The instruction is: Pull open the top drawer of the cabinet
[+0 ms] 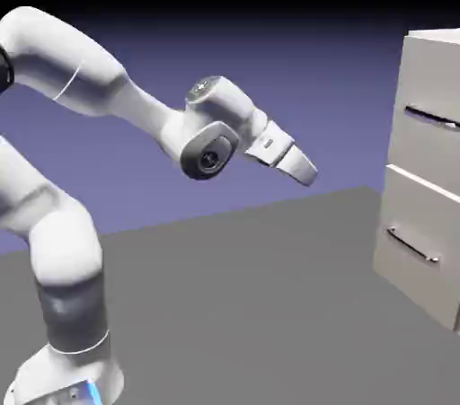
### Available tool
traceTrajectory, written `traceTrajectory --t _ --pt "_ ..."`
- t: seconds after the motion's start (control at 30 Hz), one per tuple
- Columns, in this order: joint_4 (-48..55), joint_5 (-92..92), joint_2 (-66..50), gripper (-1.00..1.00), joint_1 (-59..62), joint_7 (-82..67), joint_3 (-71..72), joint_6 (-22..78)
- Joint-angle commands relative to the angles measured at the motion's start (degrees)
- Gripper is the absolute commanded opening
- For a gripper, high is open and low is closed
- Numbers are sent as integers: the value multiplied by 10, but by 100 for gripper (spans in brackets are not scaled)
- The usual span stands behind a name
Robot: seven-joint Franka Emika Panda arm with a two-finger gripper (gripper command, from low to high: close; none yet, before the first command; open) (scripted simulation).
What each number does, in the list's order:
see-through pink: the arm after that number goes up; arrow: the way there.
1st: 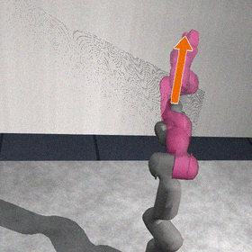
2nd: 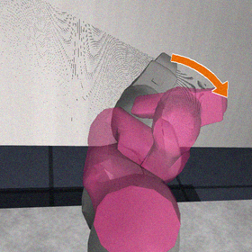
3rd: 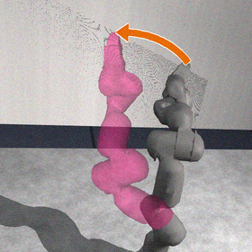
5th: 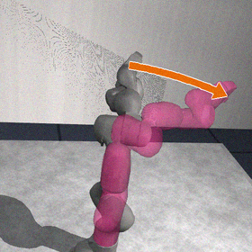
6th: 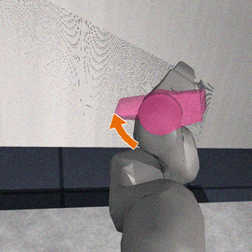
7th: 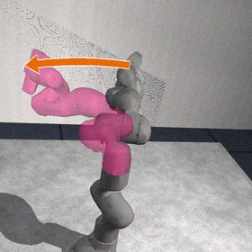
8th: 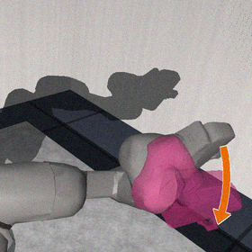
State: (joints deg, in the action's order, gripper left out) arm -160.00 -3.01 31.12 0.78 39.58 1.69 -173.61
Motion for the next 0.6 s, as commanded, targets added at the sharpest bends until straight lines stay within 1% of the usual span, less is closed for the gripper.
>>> traceTrajectory --t 0.0,0.57 --pt "8 -25 -13 0 12 -24 14 3" --pt "149 -449 -229 0 219 -429 252 59"
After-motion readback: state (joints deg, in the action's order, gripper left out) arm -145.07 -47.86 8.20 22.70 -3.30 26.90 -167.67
